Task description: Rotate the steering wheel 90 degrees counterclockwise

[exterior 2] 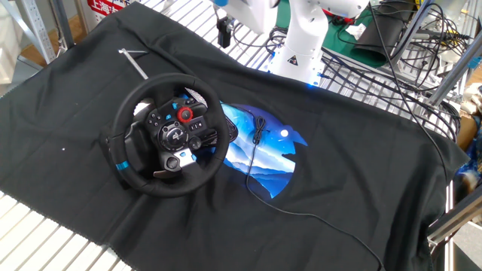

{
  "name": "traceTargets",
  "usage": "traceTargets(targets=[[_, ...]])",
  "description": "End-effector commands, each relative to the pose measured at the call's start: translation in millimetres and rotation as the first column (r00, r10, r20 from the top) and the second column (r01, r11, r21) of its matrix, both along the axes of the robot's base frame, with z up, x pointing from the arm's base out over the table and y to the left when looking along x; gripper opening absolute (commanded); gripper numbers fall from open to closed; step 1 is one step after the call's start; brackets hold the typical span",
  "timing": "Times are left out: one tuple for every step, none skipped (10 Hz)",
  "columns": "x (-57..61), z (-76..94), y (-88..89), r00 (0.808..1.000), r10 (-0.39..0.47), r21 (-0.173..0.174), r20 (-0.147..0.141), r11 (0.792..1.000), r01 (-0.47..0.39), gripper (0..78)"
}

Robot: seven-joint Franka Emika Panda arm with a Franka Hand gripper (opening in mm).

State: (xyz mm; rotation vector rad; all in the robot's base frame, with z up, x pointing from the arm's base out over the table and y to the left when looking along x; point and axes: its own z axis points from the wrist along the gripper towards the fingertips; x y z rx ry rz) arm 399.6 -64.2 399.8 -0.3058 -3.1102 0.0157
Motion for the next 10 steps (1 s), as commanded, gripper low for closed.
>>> traceTargets(targets=[[7.6, -7.0, 2.7, 0.999, 0.038, -0.003, 0.017, 0.999, -0.038, 1.1], [11.6, -12.7, 4.5, 0.998, 0.044, -0.003, 0.033, 0.999, -0.044, 1.1], [15.2, -14.6, 5.4, 0.998, 0.046, -0.006, 0.042, 0.999, -0.046, 1.1], [18.8, -14.1, 5.9, 0.998, 0.047, -0.006, 0.042, 0.999, -0.047, 1.1], [21.9, -13.1, 6.3, 0.998, 0.047, -0.004, 0.042, 0.999, -0.047, 1.1], [23.6, -12.7, 6.5, 0.998, 0.047, -0.004, 0.041, 0.999, -0.047, 1.1], [24.2, -12.8, 6.5, 0.998, 0.046, -0.004, 0.041, 0.999, -0.046, 1.1], [24.3, -12.9, 6.6, 0.998, 0.043, -0.004, 0.041, 0.999, -0.043, 1.1], [24.5, -12.8, 6.6, 0.998, 0.041, -0.003, 0.040, 0.999, -0.040, 1.1], [25.6, -12.6, 6.7, 0.999, 0.035, -0.003, 0.038, 0.999, -0.034, 1.1]])
